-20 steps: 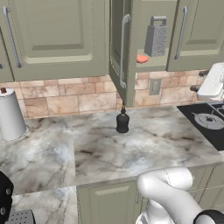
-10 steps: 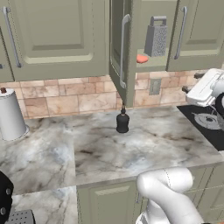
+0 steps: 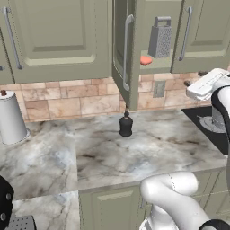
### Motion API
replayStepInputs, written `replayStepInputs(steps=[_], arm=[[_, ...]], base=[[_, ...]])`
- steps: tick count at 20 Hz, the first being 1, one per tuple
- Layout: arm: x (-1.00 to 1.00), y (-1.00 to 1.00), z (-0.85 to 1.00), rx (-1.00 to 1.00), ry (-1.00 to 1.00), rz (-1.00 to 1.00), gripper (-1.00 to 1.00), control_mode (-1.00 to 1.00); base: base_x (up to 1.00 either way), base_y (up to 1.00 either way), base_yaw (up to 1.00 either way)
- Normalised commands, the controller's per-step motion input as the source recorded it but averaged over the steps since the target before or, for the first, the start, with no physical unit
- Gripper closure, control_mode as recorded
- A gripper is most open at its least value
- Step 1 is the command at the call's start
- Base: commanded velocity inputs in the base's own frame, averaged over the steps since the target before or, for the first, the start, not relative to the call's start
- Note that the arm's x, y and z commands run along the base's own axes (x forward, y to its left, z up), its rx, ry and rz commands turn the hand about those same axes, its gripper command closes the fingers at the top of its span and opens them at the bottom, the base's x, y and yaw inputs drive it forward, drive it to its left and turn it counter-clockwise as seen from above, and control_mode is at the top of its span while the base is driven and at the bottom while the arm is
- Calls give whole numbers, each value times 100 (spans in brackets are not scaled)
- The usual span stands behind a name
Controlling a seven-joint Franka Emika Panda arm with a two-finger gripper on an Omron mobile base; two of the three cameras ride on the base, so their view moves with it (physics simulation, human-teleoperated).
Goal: Pick the bar soap and bar soap from the cabinet and place them on the counter.
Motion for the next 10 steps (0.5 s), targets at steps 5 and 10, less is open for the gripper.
replayStepInputs(steps=[5, 10], arm=[[41, -14, 17, 22, -4, -4, -100, -100], [27, -8, 10, 20, -1, 0, -100, -100]], base=[[0, 0, 0], [0, 0, 0]])
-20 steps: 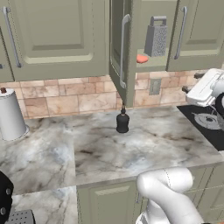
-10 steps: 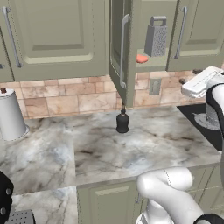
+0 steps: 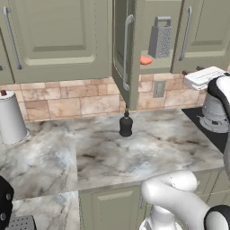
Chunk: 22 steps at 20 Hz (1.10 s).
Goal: Pick the bar soap and bar soap from the cabinet and place them on the counter.
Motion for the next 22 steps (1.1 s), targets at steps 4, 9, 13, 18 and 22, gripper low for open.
replayStepInputs(steps=[4, 9, 13, 18, 22], arm=[[44, -6, 12, 16, 0, 0, -100, -100], [50, 0, 15, 13, 0, -1, -100, -100], [46, 0, 13, 8, 0, -2, -100, -100], [11, 0, 2, 0, 0, -2, -100, -100], [13, -11, 0, 1, 0, 0, -100, -100]], base=[[0, 0, 0], [0, 0, 0], [0, 0, 0], [0, 0, 0], [0, 0, 0]])
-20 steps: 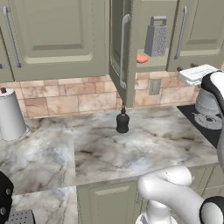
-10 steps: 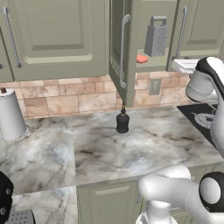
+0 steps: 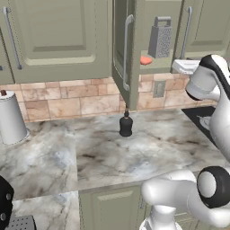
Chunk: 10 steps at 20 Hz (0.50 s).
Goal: Pick the bar soap and bar soap from the cabinet and place them on the counter.
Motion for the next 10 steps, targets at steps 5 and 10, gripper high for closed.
replayStepInputs(steps=[5, 10], arm=[[19, -15, 2, 1, -2, -1, -100, -100], [4, -6, 2, 0, -2, -1, -100, -100]], base=[[0, 0, 0], [0, 0, 0]])
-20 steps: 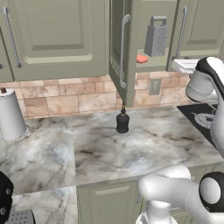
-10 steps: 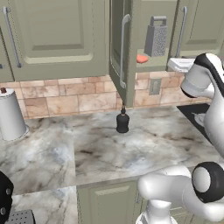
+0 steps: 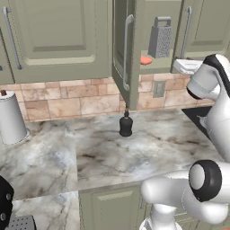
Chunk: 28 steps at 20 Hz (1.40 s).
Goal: Pick the bar soap and bar soap from the cabinet and place them on the counter.
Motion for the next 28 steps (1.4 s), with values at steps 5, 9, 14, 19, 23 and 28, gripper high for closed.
replayStepInputs(steps=[5, 9, 14, 19, 23, 28], arm=[[-4, 0, 3, 0, -4, 0, -100, -100], [-22, 0, 24, 0, -14, -2, -100, -100], [-10, 0, 16, 0, -8, -1, -100, -100], [6, 0, 0, 0, 0, 0, -100, -100], [29, 0, 7, 0, 0, 0, -100, -100], [43, 0, 7, 0, 2, 0, -100, -100]], base=[[0, 0, 0], [0, 0, 0], [0, 0, 0], [0, 0, 0], [0, 0, 0], [0, 0, 0]])
